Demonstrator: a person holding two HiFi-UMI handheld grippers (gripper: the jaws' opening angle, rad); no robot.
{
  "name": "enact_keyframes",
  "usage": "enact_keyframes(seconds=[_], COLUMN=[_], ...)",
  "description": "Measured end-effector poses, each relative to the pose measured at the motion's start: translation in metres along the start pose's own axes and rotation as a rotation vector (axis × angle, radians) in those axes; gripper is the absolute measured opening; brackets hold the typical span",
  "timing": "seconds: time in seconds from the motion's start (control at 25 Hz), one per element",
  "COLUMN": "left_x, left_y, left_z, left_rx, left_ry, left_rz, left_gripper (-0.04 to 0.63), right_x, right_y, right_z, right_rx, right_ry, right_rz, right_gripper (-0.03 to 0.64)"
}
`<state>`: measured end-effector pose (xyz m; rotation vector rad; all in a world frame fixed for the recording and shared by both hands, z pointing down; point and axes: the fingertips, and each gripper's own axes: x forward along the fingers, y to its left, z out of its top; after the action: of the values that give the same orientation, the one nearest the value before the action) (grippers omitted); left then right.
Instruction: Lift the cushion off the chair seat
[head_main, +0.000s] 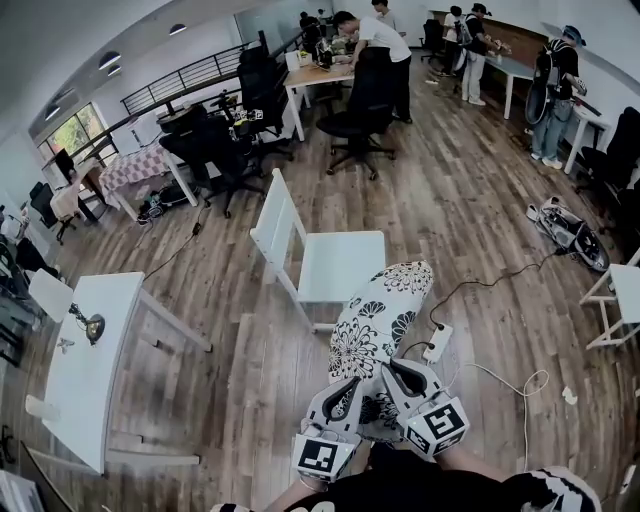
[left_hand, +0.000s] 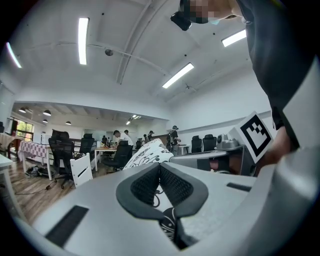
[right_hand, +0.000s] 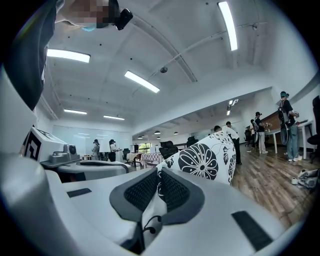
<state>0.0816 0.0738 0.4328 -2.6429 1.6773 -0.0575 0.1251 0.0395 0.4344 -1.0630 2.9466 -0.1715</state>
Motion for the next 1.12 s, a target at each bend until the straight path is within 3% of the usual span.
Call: enact_keyframes(seconds=[0.2,0.36,0.6,0.72,1.0,1.12], left_x=[-0.048,-0.083,-0.146,-0.18,-0.235,-0.247], left_y=[-0.004,-0.011,-0.027,-0.03,-0.049,-0.059], left_z=[-0.002,0.001,0.005,-0.005,0.004,0.013], left_rx=[-0.01,-0.002,-0.012,-0.002,-0.012,-0.039], left_ry=[0.08,0.012,-0.022,0.018,-0.001,-0.064], left_rz=[0.021,-0.013,-0.034,-0.04,-0.059,-0.062], left_gripper=[0.005,0.005,0.005,0.005,0.005,0.005], right_x=[-0.018,-0.036,-0.067,-0.083,-0.118,-0.133], right_y=[0.041,0.08,0.136,0.165,0.215,0.23], right_z=[0.0,0.0,-0.006,-0.011,-0.01,-0.011], right_rx=[-0.013,-0.024,-0.022,-0.019,-0.036,-0.052], right_ry=[-0.004,-0.016,-0.029,-0.031,-0.041,-0.042], right_rz=[-0.002,-0.012,-0.037,-0.044,-0.066,-0.068], right_gripper=[0.037,0.037,0.037,0.037,0.037,0.037])
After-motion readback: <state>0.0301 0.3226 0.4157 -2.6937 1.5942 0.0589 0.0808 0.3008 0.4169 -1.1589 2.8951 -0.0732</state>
